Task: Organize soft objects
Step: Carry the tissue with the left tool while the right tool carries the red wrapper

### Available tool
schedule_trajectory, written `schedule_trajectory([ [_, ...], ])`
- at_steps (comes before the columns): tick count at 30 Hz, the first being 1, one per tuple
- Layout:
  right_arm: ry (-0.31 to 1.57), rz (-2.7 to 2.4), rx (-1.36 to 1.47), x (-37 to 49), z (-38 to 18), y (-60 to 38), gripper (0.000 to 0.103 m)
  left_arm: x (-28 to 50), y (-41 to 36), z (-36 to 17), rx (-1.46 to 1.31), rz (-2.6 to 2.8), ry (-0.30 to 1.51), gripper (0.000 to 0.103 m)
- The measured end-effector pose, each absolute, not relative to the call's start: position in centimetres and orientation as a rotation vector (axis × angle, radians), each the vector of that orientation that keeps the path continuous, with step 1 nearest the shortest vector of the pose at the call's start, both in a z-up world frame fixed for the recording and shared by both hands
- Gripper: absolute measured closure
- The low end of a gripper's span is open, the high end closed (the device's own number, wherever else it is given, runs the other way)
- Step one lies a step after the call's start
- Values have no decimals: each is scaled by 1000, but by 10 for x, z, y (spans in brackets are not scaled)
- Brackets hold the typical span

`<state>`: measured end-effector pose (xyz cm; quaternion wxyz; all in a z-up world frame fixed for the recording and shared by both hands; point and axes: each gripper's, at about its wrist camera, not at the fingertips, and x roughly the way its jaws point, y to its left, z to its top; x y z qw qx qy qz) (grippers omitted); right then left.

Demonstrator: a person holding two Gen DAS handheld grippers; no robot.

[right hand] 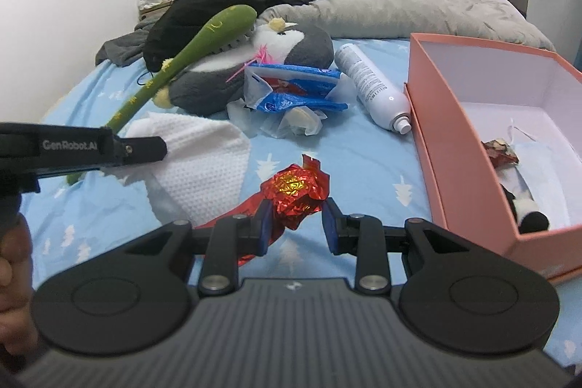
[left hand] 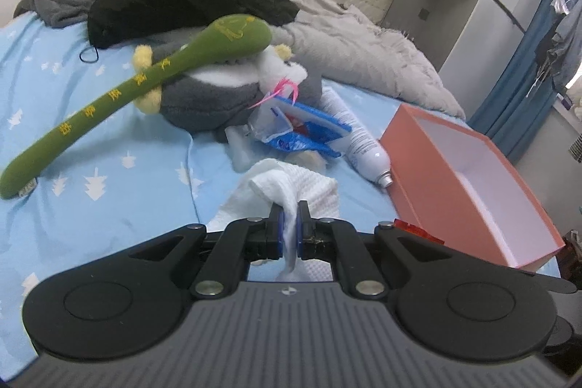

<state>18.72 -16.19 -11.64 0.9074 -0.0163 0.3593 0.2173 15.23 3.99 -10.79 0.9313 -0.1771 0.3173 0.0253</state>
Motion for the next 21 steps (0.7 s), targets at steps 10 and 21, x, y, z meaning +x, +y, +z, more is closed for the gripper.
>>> schedule_trajectory([
  [10, 689, 458, -45, 171, -81, -171, 70, 127, 31, -76, -351, 24, 614, 95],
  [21, 636, 428, -19, 163, -54, -192, 70, 122, 18, -50, -335, -22, 581, 95],
])
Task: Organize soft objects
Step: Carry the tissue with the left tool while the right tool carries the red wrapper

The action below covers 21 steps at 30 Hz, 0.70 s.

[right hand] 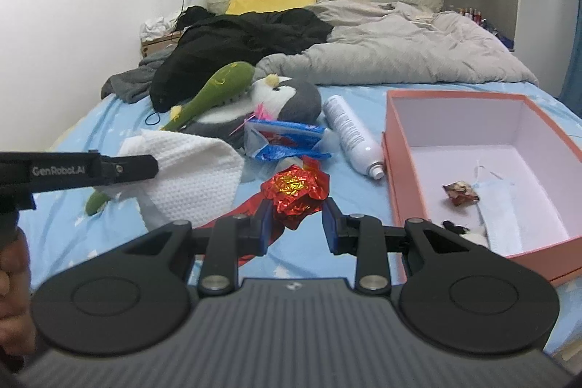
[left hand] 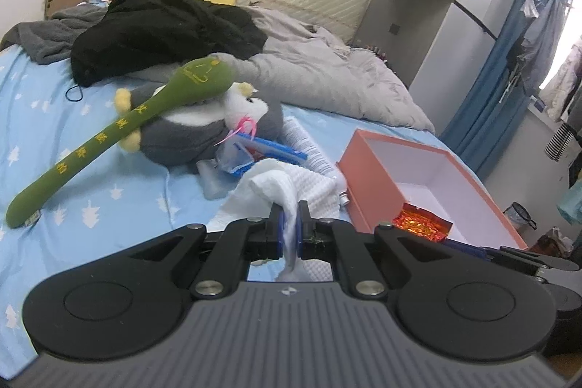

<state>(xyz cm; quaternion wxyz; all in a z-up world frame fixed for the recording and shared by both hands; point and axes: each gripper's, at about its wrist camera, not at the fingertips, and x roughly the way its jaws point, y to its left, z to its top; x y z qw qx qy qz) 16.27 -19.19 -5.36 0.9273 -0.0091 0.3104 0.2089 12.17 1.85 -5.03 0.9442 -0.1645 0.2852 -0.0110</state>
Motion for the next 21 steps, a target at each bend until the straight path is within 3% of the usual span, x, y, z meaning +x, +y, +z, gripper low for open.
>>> schedule_trajectory([
  [21, 584, 188, 39, 142, -36, -301, 70, 168, -110, -42, -273, -338, 611, 95],
])
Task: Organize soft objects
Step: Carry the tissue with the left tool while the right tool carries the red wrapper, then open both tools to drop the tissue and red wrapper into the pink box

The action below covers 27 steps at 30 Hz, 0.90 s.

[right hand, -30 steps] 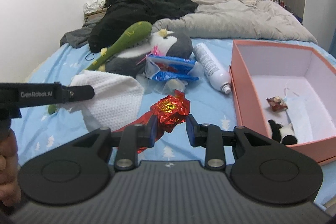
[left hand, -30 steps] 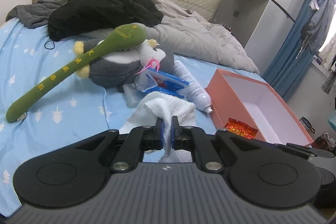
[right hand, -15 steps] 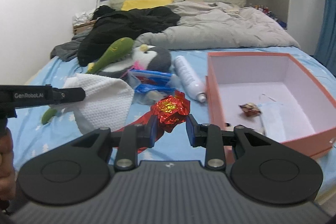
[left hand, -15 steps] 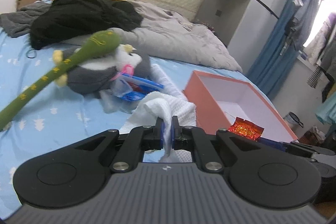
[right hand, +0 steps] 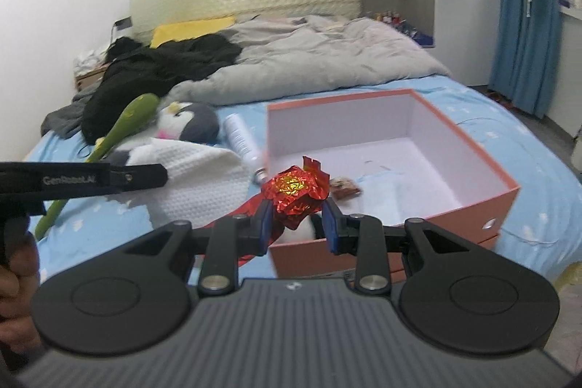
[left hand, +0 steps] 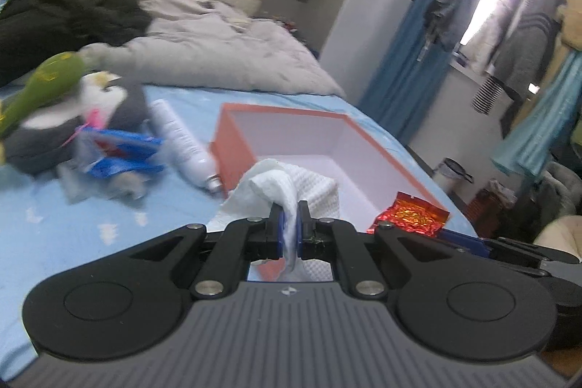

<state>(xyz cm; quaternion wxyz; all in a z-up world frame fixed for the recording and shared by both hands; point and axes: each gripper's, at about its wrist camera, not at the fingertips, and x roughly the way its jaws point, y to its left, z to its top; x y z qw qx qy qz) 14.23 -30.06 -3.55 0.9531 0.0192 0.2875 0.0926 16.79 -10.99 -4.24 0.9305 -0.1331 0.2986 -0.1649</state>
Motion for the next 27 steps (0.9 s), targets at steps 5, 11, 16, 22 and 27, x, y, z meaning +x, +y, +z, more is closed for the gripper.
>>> schedule_trajectory([
  [5, 557, 160, 47, 152, -31, -318, 70, 197, -138, -35, -263, -392, 608, 95],
  [11, 545, 135, 68, 184, -24, -339, 70, 249, -168, -29, -221, -418, 623, 95],
  [16, 589, 119, 101, 219, -25, -359, 70, 293, -191, -32, -185, -414, 639, 95],
  [22, 665, 104, 93, 253, -40, -376, 70, 349, -213, -57, -174, -420, 765, 95],
  [27, 785, 107, 98, 277, -64, -387, 72, 373, -228, -82, -118, -412, 864, 95],
])
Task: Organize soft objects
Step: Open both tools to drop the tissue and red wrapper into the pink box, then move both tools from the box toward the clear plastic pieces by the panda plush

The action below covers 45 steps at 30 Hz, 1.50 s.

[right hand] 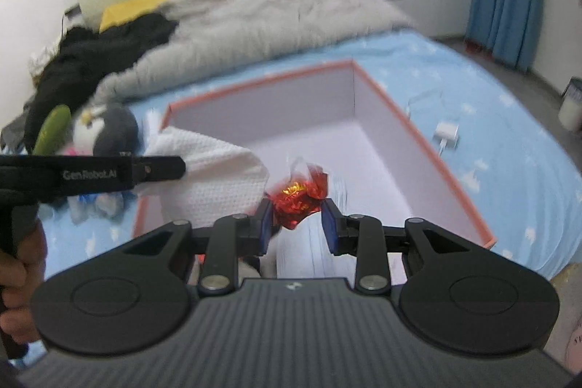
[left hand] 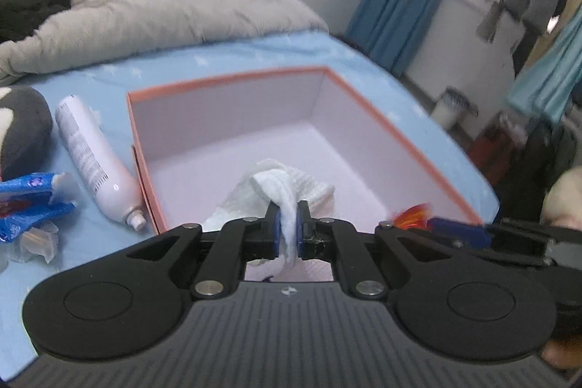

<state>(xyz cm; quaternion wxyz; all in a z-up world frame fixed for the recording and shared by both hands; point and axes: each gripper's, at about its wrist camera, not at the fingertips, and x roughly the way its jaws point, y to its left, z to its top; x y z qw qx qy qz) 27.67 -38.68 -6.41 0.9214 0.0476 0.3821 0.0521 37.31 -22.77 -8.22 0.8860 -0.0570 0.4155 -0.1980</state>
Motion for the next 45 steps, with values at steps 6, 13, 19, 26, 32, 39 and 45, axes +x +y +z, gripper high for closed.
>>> schedule_trajectory([
  [6, 837, 67, 127, 283, -80, -398, 61, 379, -230, -94, -140, -410, 894, 64],
  [13, 816, 80, 140, 278, -79, -399, 54, 358, -223, -81, -125, -421, 848, 63],
  [19, 774, 89, 144, 263, -73, -394, 54, 330, -212, -59, -114, -417, 768, 63],
  [26, 699, 96, 146, 238, -58, -385, 54, 288, -196, -36, -105, -428, 677, 60],
  [32, 638, 109, 142, 206, -50, -375, 54, 251, -191, -25, -62, -391, 604, 60],
  [39, 601, 117, 125, 182, -43, -367, 54, 220, -181, -22, -79, -382, 584, 60],
  [45, 576, 127, 121, 165, -39, -361, 54, 197, -166, -34, -85, -349, 616, 60],
])
